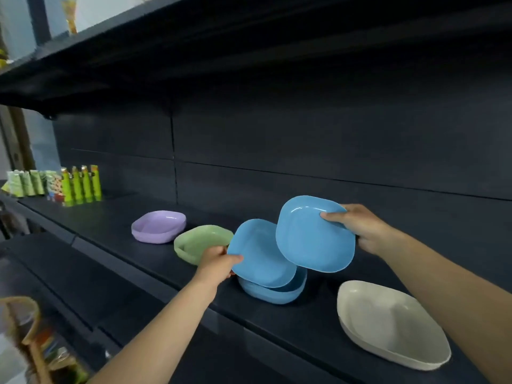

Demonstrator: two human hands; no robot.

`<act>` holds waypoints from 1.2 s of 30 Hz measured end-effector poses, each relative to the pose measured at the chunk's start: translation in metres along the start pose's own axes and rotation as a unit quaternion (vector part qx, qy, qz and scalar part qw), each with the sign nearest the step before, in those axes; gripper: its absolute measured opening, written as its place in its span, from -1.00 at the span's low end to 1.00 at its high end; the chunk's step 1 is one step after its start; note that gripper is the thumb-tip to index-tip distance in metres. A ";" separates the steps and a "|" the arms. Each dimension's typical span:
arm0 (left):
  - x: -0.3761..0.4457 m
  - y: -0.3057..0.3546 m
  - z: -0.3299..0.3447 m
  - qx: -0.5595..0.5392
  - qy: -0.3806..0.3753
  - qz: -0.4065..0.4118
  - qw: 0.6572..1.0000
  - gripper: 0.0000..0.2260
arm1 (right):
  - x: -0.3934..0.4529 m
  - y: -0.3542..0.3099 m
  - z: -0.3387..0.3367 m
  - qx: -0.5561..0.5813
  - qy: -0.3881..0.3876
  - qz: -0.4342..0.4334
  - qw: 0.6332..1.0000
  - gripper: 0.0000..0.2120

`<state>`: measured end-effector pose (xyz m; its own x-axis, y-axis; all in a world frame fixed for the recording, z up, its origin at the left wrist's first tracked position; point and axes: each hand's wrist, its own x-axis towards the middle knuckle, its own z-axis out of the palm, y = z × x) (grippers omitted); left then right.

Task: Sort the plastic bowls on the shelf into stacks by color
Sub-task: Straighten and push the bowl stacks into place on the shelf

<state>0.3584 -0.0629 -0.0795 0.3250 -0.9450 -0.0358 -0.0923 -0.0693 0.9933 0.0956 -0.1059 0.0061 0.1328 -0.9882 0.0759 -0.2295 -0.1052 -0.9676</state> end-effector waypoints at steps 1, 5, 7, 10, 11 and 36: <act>0.006 -0.005 0.001 0.011 -0.012 -0.003 1.000 -0.91 | 0.001 0.002 0.000 0.001 0.012 0.008 1.000 -0.88; 0.017 -0.015 0.007 0.026 -0.059 -0.007 0.998 -0.89 | 0.003 0.008 -0.005 0.007 0.055 0.034 0.998 -0.87; 0.019 -0.020 0.009 0.033 -0.079 -0.003 0.996 -0.88 | 0.002 0.011 -0.006 0.008 0.074 0.044 0.996 -0.87; 0.020 -0.025 0.010 0.059 -0.098 0.022 0.993 -0.85 | 0.000 0.018 -0.004 0.012 0.098 0.058 0.993 -0.88; 0.020 -0.025 0.010 0.068 -0.104 0.031 0.992 -0.85 | -0.002 0.020 -0.003 0.012 0.105 0.061 0.992 -0.90; 0.017 -0.020 -0.002 -0.081 -0.212 0.058 0.972 -0.80 | 0.010 0.042 0.096 -0.104 0.133 0.114 0.979 -0.98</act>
<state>0.3671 -0.0767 -0.0996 -0.0989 -0.9926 0.0703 0.0543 0.0651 0.9964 0.1801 -0.1095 -0.0574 -0.1952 -0.9795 -0.0503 -0.4184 0.1296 -0.8990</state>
